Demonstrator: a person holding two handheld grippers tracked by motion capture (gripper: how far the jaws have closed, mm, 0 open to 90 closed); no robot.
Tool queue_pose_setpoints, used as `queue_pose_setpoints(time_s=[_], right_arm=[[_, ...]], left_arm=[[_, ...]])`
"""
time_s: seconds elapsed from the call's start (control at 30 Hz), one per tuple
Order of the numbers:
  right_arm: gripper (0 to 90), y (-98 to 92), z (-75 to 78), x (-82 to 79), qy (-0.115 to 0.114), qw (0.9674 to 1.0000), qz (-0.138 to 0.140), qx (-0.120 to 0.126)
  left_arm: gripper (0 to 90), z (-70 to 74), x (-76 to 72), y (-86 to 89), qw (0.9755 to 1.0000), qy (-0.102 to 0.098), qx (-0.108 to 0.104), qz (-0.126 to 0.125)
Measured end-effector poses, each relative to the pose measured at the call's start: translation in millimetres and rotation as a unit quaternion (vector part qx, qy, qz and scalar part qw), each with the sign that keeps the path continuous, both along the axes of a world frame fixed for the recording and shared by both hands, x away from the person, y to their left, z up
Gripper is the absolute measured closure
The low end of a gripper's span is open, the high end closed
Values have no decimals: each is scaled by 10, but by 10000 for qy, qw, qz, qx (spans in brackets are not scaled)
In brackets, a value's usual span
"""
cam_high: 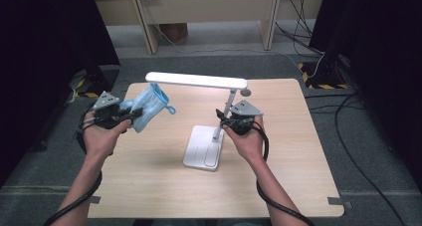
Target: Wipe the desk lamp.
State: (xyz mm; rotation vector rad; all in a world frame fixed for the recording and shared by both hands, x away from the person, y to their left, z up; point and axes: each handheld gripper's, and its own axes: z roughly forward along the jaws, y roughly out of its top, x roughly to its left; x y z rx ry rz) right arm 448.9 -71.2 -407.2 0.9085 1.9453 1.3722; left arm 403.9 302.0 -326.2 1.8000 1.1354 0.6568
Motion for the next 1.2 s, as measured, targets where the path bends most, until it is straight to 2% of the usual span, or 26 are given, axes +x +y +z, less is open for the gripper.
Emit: queue_pose_setpoints(time_s=[0.1, 0.23, 0.37, 0.47, 0.6, 0.97, 1.2], right_arm=[[557, -2, -2, 1, -31, 10000, 1, -13], [558, 5, 0, 4, -8, 10000, 3, -26], [560, 4, 1, -4, 6, 10000, -10, -35], [561, 1, 3, -3, -18, 10000, 4, -66], [565, 24, 7, 0, -29, 10000, 19, -84], [592, 80, 7, -7, -1, 9999, -84, -121], [570, 79, 15, -31, -30, 9999, -145, -83]], left_arm=[[770, 99, 44, -71, 9998, -159, 82, -1], [769, 241, 86, -195, 9988, -344, 341, -69], [768, 291, 102, -294, 9975, -471, 517, -140], [768, 316, 96, -324, 9972, -509, 520, -168], [768, 383, 71, -333, 9970, -531, 520, -196], [762, 445, -12, -376, 9979, -367, 449, -288], [758, 390, -32, -355, 9984, -322, 367, -285]])
